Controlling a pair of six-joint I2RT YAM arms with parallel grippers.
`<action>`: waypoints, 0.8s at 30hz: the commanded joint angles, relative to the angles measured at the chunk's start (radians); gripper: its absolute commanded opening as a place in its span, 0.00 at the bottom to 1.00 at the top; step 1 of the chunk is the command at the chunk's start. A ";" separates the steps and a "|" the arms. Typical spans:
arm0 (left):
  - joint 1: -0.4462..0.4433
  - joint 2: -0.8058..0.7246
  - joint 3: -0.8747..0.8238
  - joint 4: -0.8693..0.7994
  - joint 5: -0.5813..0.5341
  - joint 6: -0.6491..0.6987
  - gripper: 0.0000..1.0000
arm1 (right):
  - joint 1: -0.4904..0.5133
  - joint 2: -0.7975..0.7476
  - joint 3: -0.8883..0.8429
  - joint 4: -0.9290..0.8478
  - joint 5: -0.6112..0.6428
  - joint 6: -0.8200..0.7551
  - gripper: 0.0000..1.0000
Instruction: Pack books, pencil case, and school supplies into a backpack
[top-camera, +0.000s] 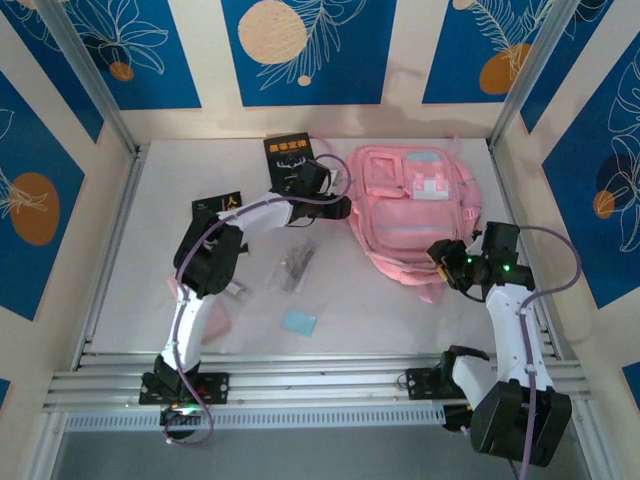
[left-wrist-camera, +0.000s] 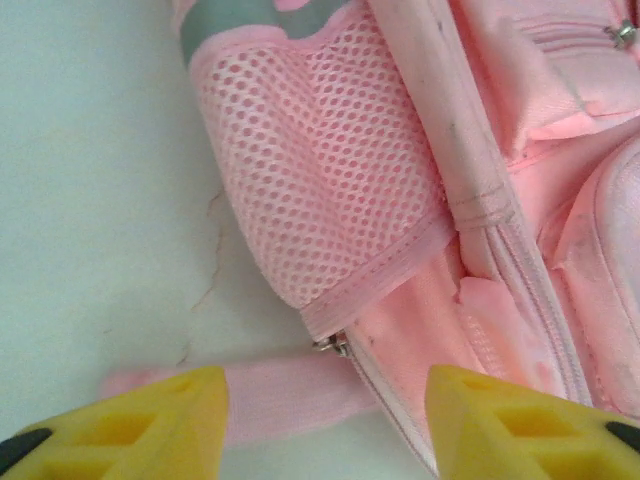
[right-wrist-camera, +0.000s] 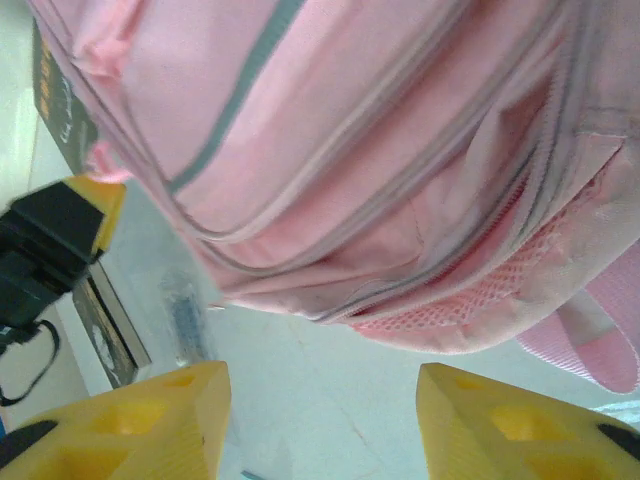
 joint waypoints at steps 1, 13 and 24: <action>0.011 -0.114 -0.056 0.003 -0.030 -0.001 0.58 | 0.023 0.012 0.069 -0.046 0.016 -0.030 0.53; 0.166 -0.306 -0.271 0.006 -0.049 -0.018 0.70 | 0.335 0.342 0.293 0.229 0.117 -0.034 0.54; 0.301 -0.300 -0.353 0.058 0.023 -0.080 0.72 | 0.541 0.888 0.687 0.454 0.159 -0.064 0.50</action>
